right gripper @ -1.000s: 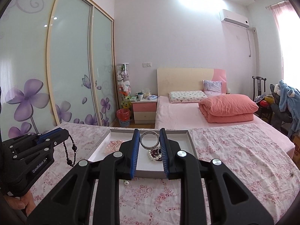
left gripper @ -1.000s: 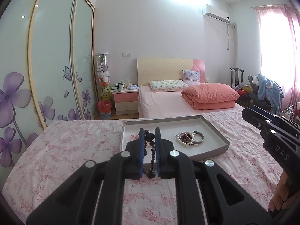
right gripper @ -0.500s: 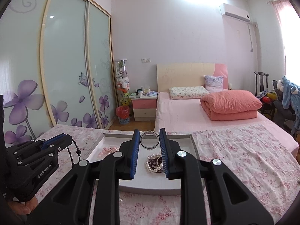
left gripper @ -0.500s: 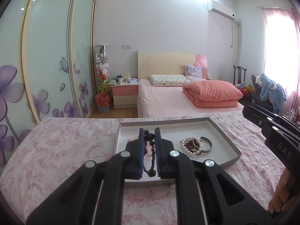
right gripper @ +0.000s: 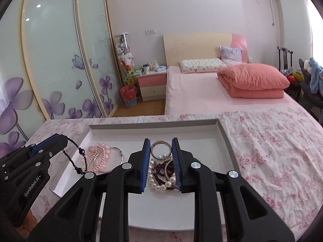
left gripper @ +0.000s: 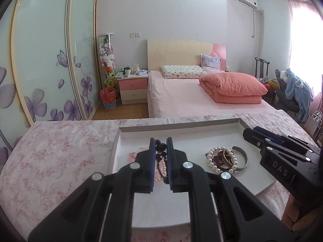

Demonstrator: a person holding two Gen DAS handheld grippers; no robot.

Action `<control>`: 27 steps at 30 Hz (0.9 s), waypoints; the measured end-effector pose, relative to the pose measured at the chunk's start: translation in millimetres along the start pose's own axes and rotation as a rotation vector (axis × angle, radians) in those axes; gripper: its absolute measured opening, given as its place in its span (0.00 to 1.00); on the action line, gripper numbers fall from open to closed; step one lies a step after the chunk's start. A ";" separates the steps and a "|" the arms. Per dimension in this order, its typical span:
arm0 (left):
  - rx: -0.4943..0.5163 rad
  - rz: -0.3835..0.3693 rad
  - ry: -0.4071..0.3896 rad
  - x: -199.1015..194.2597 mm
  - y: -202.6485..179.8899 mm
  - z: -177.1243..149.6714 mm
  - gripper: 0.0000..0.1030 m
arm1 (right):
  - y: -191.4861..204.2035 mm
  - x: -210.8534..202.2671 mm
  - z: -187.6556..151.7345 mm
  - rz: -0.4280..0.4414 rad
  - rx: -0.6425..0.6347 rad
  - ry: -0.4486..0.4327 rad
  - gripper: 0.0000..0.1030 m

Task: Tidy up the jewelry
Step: 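Carry the ring in the right tool and black bracelet in the left tool into the tray, release both, then move the right tool to a pearl earring and close on it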

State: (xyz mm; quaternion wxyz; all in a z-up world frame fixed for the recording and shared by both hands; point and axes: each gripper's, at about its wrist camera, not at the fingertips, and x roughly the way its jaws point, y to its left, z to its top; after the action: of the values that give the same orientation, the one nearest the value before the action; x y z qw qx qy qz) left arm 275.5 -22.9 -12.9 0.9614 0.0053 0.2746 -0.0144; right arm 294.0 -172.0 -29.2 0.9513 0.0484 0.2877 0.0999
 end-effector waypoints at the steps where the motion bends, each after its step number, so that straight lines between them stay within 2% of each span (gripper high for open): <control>1: -0.001 -0.001 0.005 3.4 0.4 -1.3 0.11 | -1.1 2.4 -0.3 -0.004 0.001 0.004 0.22; 8: 0.000 -0.010 0.031 21.6 -5.8 -3.7 0.11 | -3.0 15.9 0.0 -0.005 0.013 0.034 0.22; 10: -0.008 -0.006 0.037 24.0 -5.5 -3.6 0.15 | -2.3 17.4 -0.2 0.001 0.014 0.046 0.24; 11: -0.016 -0.007 0.040 24.6 -4.6 -3.1 0.19 | -3.0 15.6 -1.2 0.000 0.018 0.045 0.35; 12: -0.028 -0.004 0.042 24.5 -2.2 -2.8 0.30 | -4.3 14.1 -1.4 0.000 0.022 0.040 0.46; 13: -0.038 0.002 0.040 24.2 1.2 -2.8 0.33 | -5.8 11.7 -1.4 -0.002 0.026 0.031 0.47; 23: -0.100 0.038 0.045 8.3 27.1 -1.8 0.33 | -15.3 -4.8 -3.6 -0.012 0.049 0.027 0.47; 27: -0.102 0.049 0.039 -5.5 32.8 -5.0 0.37 | -10.6 -14.0 -7.5 0.001 0.029 0.039 0.46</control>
State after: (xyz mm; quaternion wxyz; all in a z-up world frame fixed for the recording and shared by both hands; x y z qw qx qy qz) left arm 269.2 10.2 -14.2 0.9550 -0.0367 0.2935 0.0233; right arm 280.1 -185.1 -29.5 0.9447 0.0603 0.3074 0.0970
